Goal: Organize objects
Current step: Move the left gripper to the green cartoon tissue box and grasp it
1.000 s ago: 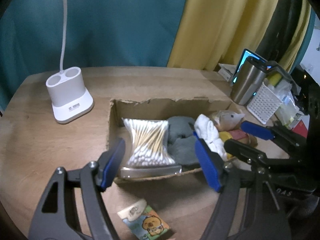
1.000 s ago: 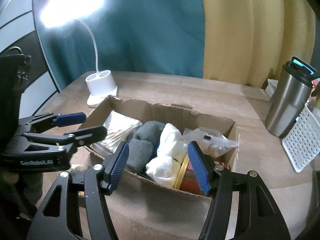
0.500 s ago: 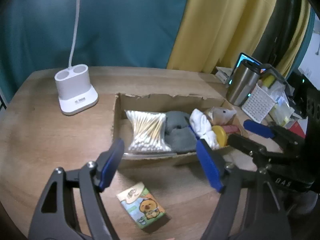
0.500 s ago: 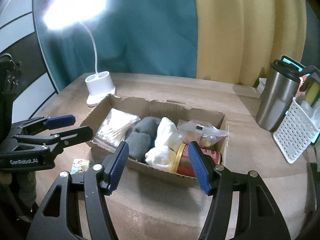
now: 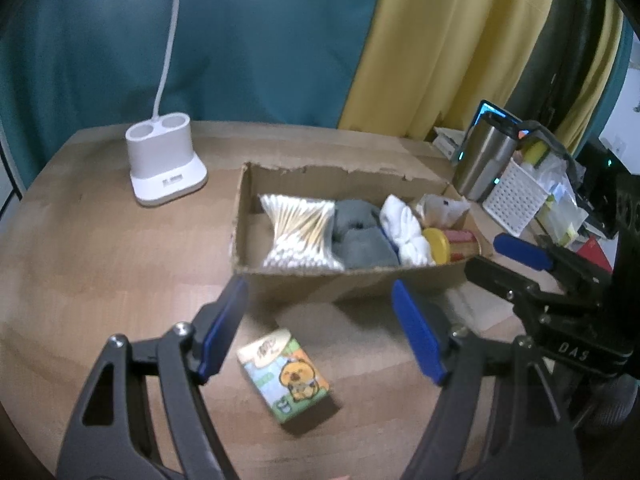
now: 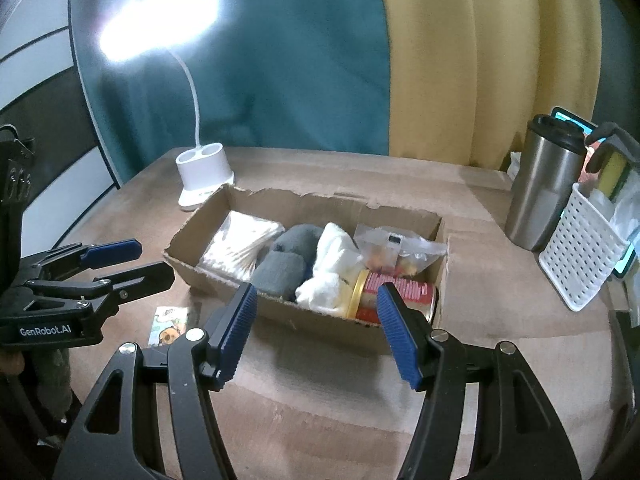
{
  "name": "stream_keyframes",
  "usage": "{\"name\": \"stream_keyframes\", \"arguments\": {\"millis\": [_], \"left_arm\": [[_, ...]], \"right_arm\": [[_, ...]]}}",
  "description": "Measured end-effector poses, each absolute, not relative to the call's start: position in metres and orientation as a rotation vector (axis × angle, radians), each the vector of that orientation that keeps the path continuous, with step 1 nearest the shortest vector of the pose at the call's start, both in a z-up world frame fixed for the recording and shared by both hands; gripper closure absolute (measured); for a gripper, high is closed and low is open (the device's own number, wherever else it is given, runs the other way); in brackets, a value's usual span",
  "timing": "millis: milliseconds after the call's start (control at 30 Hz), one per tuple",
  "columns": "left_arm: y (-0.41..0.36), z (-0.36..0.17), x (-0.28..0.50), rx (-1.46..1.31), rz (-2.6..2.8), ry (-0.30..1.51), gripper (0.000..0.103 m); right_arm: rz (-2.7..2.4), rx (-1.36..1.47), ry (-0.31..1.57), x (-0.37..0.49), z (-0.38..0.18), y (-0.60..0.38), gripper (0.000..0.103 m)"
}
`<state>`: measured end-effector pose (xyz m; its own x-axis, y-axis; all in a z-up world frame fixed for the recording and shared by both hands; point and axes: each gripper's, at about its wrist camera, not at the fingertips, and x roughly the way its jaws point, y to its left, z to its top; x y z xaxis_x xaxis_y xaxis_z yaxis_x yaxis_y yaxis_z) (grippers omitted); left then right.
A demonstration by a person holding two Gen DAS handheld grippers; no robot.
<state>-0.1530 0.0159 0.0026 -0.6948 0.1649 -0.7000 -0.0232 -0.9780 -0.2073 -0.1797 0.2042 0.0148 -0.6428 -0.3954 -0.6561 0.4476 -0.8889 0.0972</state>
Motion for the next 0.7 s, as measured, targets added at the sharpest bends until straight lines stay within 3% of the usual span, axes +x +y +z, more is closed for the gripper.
{"name": "stream_keyframes", "arguments": {"millis": [700], "left_arm": [[0.018,-0.045,-0.133,-1.339,2.811,-0.256,0.027]], "right_arm": [[-2.437,1.028,0.114,-0.160,-0.010,0.212,0.038]]}}
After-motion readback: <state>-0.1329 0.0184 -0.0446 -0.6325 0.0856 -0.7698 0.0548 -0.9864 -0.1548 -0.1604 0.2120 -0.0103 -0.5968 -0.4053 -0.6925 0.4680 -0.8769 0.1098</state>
